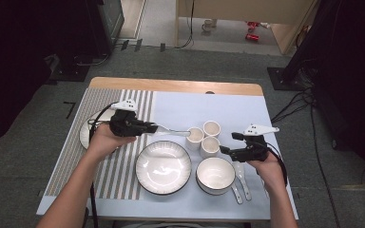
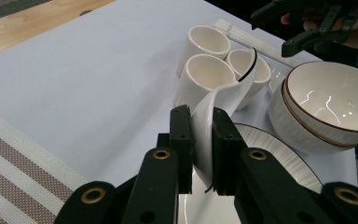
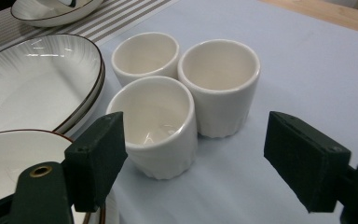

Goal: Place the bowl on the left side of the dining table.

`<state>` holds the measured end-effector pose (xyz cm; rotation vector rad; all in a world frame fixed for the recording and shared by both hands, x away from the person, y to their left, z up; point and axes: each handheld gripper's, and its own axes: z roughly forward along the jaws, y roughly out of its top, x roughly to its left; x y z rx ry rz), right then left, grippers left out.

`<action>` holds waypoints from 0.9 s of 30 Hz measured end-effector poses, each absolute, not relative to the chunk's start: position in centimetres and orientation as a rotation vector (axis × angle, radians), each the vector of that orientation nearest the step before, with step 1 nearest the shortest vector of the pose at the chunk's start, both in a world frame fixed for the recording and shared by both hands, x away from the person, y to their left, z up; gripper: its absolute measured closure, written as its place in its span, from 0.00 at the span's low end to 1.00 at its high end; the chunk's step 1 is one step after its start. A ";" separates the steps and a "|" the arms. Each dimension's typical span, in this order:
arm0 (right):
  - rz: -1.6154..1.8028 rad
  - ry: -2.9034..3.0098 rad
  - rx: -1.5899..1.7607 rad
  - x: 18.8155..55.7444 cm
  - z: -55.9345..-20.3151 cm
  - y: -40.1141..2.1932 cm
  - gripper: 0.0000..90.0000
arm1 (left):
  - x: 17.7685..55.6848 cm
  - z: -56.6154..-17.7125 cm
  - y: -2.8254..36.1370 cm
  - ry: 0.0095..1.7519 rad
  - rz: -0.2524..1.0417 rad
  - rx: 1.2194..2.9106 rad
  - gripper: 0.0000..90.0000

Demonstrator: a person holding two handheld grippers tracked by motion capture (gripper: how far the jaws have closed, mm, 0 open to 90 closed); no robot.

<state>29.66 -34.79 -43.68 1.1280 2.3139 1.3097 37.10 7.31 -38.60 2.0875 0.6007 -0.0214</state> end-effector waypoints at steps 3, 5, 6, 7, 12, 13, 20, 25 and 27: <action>1.306 2.297 1.140 29.7 -44.1 -35.2 0.23 | 37.2 -38.7 7.5 0.608 -0.015 2.092 0.92; 1.290 2.292 1.148 29.7 -44.4 -35.4 0.23 | 37.3 -38.7 7.8 0.618 -0.015 2.085 0.92; 1.283 2.293 1.159 29.7 -44.5 -35.5 0.23 | 37.4 -38.6 7.9 0.621 -0.012 2.081 0.92; 1.282 2.288 1.166 29.8 -44.7 -35.6 0.23 | 37.4 -38.6 8.0 0.621 -0.012 2.082 0.92; 1.274 2.278 1.197 29.8 -45.2 -36.1 0.23 | 37.7 -38.8 8.7 0.635 -0.006 2.078 0.92; 1.268 2.278 1.203 29.8 -45.3 -36.1 0.23 | 37.8 -38.8 8.9 0.635 -0.004 2.080 0.92; 1.231 2.283 1.215 29.8 -45.9 -36.5 0.23 | 38.2 -38.9 10.0 0.662 0.008 2.062 0.92; 1.218 2.279 1.225 29.8 -46.3 -36.8 0.23 | 38.5 -39.0 10.7 0.676 0.009 2.057 0.92; 1.214 2.276 1.235 29.8 -46.4 -36.9 0.23 | 38.6 -39.0 10.8 0.681 0.010 2.058 0.92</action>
